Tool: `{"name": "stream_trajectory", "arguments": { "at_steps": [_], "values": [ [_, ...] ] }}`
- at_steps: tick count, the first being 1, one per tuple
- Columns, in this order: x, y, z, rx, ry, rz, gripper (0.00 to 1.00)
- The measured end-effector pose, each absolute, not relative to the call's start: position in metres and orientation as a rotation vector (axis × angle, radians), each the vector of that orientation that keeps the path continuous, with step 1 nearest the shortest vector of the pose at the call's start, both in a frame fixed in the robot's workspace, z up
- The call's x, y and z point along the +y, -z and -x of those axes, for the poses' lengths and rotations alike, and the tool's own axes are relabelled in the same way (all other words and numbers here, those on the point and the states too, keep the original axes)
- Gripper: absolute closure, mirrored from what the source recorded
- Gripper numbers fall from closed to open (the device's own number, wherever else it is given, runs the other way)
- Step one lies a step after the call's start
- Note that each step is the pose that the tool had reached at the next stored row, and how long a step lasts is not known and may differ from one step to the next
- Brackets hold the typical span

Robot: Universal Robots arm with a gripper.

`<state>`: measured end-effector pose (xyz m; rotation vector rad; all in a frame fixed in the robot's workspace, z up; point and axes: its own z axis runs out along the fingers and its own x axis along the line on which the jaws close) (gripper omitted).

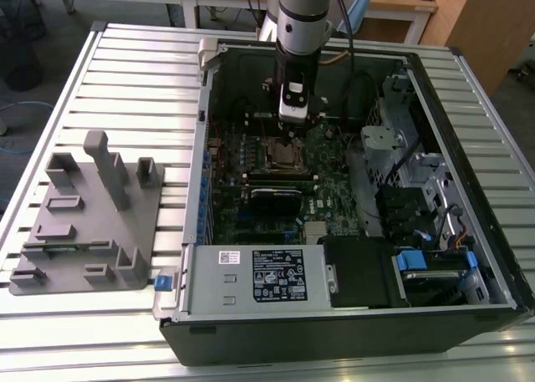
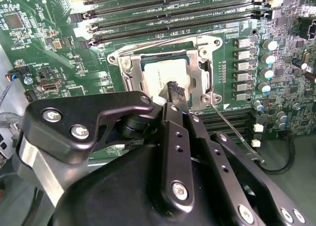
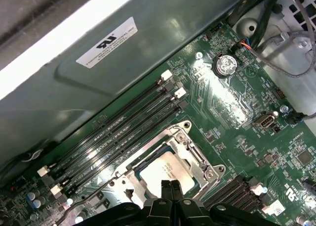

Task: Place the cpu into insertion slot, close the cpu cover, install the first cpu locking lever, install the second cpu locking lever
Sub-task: 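Close the cpu cover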

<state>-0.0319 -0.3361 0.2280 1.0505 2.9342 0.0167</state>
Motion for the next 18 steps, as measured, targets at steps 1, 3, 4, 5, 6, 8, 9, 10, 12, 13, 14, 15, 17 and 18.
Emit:
{"name": "stream_trajectory", "arguments": {
  "at_steps": [1,3,4,5,6,8,9,10,12,13,14,15,17,18],
  "values": [
    [-0.3361,-0.228,0.0319,2.934,-0.017,-1.05,0.89],
    [-0.3361,-0.228,0.0319,2.934,-0.017,-1.05,0.89],
    [-0.3361,-0.228,0.0319,2.934,-0.017,-1.05,0.89],
    [-0.3361,-0.228,0.0319,2.934,-0.017,-1.05,0.89],
    [-0.3361,-0.228,0.0319,2.935,-0.017,-1.048,0.89],
    [-0.3361,-0.228,0.0319,2.942,-0.017,-1.03,0.89],
    [-0.3361,-0.228,0.0319,2.946,-0.017,-1.017,0.89],
    [-0.3361,-0.228,0.032,2.95,-0.017,-1.007,0.89],
    [-0.3361,-0.228,0.0319,2.953,-0.017,-0.997,0.89],
    [-0.3361,-0.228,0.0319,2.953,-0.017,-0.997,0.89],
    [-0.3361,-0.228,0.0319,2.953,-0.017,-0.996,0.89],
    [-0.3361,-0.228,0.0319,2.953,-0.017,-0.996,0.89],
    [-0.3361,-0.228,0.0319,2.953,-0.017,-0.996,0.89],
    [-0.3361,-0.228,0.0319,2.953,-0.017,-0.996,0.89]
  ]
}}
